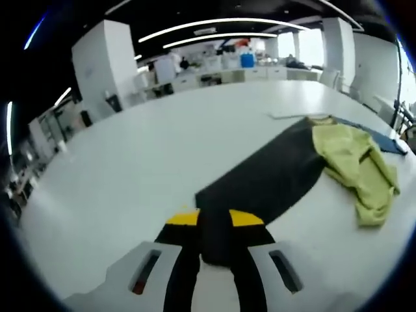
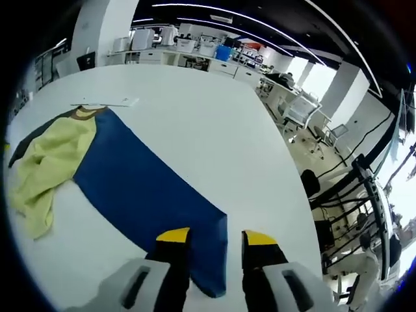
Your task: Fold the garment on the visible template until the final outline fits inside the template.
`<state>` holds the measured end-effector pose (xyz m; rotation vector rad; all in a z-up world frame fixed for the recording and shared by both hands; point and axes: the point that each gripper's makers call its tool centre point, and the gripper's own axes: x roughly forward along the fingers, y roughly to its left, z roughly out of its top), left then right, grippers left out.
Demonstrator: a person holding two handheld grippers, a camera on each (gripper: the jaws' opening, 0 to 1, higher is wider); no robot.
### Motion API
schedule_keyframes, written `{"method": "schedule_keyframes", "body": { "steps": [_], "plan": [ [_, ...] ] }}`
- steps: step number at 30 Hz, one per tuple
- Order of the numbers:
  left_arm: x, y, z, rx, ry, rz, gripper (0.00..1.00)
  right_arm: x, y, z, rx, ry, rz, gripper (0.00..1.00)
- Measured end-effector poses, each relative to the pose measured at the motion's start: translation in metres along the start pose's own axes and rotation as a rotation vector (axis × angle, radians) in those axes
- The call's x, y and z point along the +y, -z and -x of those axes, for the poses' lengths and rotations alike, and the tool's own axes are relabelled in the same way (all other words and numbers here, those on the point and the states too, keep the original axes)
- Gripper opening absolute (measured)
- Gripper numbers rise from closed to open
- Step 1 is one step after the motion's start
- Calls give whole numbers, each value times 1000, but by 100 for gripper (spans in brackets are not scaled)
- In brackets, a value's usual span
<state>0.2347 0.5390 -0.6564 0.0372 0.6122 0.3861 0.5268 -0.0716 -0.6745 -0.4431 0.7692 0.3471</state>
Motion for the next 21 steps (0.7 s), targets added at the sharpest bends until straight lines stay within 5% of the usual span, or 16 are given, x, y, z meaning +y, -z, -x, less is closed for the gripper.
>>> {"method": "schedule_keyframes", "body": {
  "steps": [8, 11, 21],
  "plan": [
    [-61, -25, 22, -79, 178, -84, 27, 70, -13, 34, -77, -209, 48, 49],
    [-83, -27, 28, -88, 240, -128, 31, 89, -15, 43, -88, -250, 68, 51],
    [-134, -24, 42, -97, 394, -92, 39, 171, -18, 79, -120, -468, 158, 52]
  ]
}}
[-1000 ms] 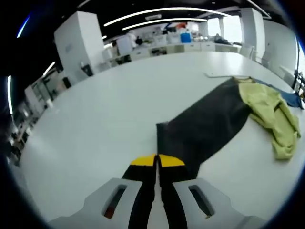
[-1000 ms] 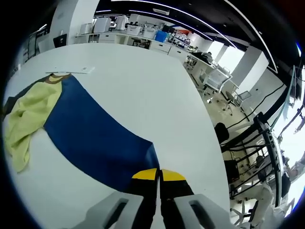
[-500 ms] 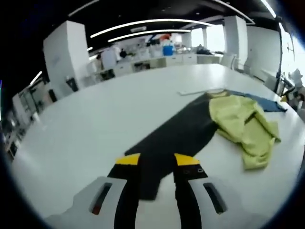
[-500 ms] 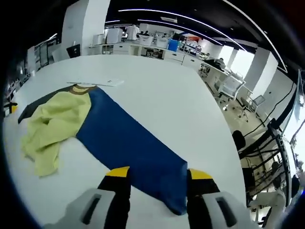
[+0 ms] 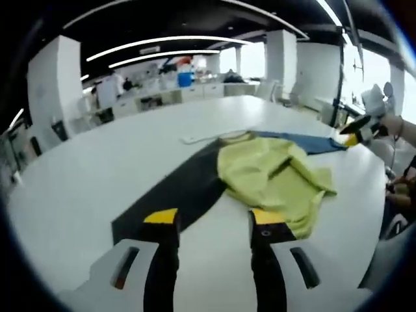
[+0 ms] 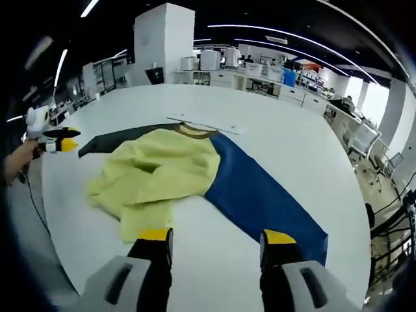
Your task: Fold the garment on the visible template until the final outline fits inside the template.
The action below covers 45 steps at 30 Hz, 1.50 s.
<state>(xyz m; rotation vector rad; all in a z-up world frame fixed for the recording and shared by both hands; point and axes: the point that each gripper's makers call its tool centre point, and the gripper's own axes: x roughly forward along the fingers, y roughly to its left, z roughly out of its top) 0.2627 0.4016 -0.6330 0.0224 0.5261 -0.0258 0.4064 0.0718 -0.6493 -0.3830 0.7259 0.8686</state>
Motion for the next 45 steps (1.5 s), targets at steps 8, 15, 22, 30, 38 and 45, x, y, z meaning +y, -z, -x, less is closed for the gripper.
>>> {"method": "schedule_keyframes", "body": {
  "steps": [8, 15, 22, 30, 38, 45],
  "plan": [
    [-28, 12, -8, 29, 74, -11, 42, 44, 0, -13, 5, -87, 83, 53],
    [-47, 23, -18, 57, 124, 4, 40, 81, 4, -28, -15, -181, 122, 51],
    [-53, 36, -25, 84, 128, 4, 37, 100, 6, -38, -26, -207, 122, 47],
    [-65, 47, -35, 111, 157, 8, 35, 111, 20, -52, 4, -212, 137, 41],
    [-72, 61, -41, 151, 169, -10, 31, 111, 33, -61, 30, -193, 138, 28],
    [-74, 68, -44, 180, 181, -16, 26, 112, 35, -63, 31, -190, 146, 19]
  ]
}}
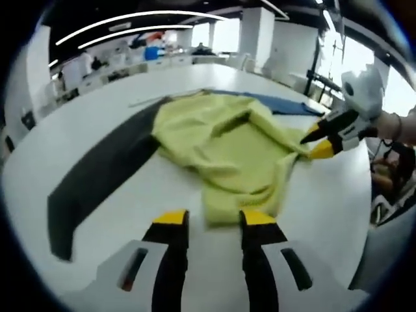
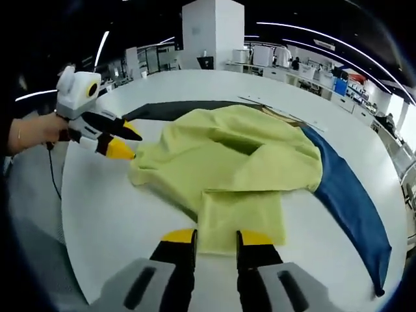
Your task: Fold the garment on the visible template until the final outline fits inside the template.
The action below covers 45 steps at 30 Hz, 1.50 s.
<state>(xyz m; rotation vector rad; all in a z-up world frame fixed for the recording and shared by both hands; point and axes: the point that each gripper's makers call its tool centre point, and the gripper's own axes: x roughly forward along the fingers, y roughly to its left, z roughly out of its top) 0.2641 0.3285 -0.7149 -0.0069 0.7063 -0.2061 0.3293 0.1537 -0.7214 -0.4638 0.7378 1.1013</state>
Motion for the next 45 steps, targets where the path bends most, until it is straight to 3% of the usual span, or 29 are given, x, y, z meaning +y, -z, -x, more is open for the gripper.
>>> {"method": "schedule_keyframes", "body": {
  "steps": [5, 9, 18, 30, 45],
  "plan": [
    [-1, 3, -6, 12, 6, 17, 21, -1, 1, -2, 3, 1, -3, 13],
    [-4, 7, -9, 25, 3, 3, 15, 2, 1, -2, 2, -14, -7, 0],
    [-4, 1, -9, 9, 0, -12, 4, -1, -1, 2, -4, -4, -7, 0],
    [-6, -6, 14, -19, -18, 2, 3, -20, -16, 38, -83, 57, -95, 0],
    [-2, -14, 43, -48, -39, 14, 3, -38, -8, 69, -81, 104, -165, 0]
  ]
}}
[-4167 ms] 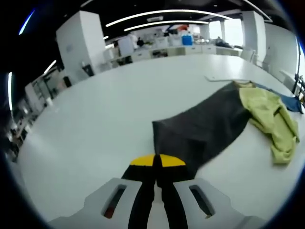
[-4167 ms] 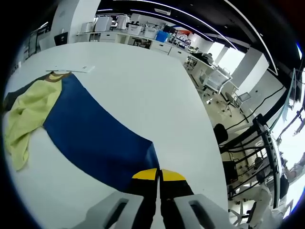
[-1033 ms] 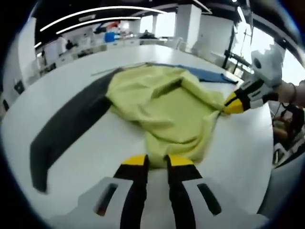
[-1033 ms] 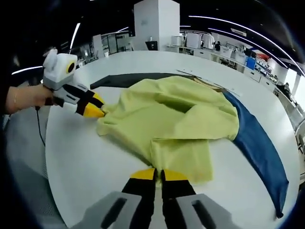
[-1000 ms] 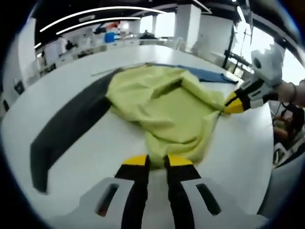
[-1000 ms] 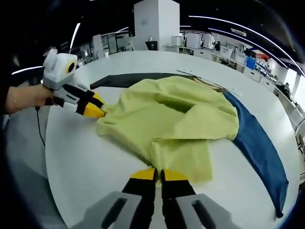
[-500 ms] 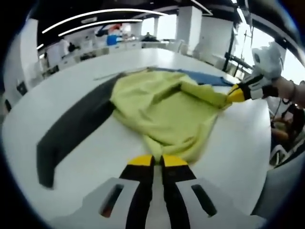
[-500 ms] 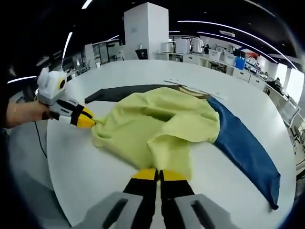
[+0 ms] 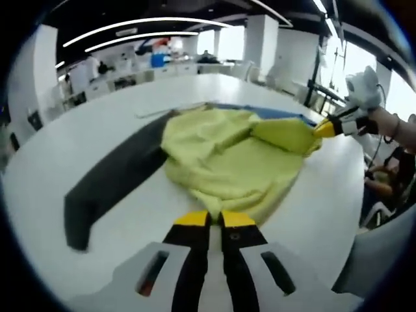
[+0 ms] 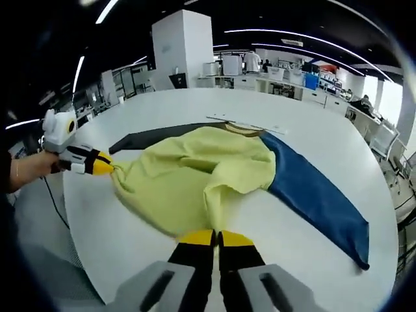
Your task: Fold the garment on the visible template until the final outline fits inside the template.
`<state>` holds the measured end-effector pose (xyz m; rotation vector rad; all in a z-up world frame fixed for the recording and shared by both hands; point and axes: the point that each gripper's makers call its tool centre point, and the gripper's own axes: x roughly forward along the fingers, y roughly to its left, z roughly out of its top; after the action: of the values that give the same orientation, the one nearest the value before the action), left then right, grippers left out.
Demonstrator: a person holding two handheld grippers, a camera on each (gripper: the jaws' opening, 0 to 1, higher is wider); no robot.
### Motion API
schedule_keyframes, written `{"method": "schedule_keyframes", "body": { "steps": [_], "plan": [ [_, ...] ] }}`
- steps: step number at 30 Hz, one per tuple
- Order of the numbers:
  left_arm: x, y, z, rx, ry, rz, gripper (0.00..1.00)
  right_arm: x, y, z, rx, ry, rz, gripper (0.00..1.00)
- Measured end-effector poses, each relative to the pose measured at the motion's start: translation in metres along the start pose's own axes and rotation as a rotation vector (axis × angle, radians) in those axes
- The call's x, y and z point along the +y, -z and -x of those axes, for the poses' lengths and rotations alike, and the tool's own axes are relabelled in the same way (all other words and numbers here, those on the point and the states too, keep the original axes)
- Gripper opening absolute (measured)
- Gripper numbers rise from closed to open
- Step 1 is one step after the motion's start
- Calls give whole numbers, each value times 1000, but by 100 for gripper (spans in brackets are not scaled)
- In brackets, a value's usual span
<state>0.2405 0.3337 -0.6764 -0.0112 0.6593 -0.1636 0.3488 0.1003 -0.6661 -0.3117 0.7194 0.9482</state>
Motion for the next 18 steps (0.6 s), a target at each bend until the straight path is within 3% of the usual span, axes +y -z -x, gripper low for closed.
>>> {"method": "schedule_keyframes", "body": {
  "steps": [18],
  "plan": [
    [18, 11, 16, 31, -34, 50, 3, -21, 23, 11, 92, 51, -69, 0]
  ]
}}
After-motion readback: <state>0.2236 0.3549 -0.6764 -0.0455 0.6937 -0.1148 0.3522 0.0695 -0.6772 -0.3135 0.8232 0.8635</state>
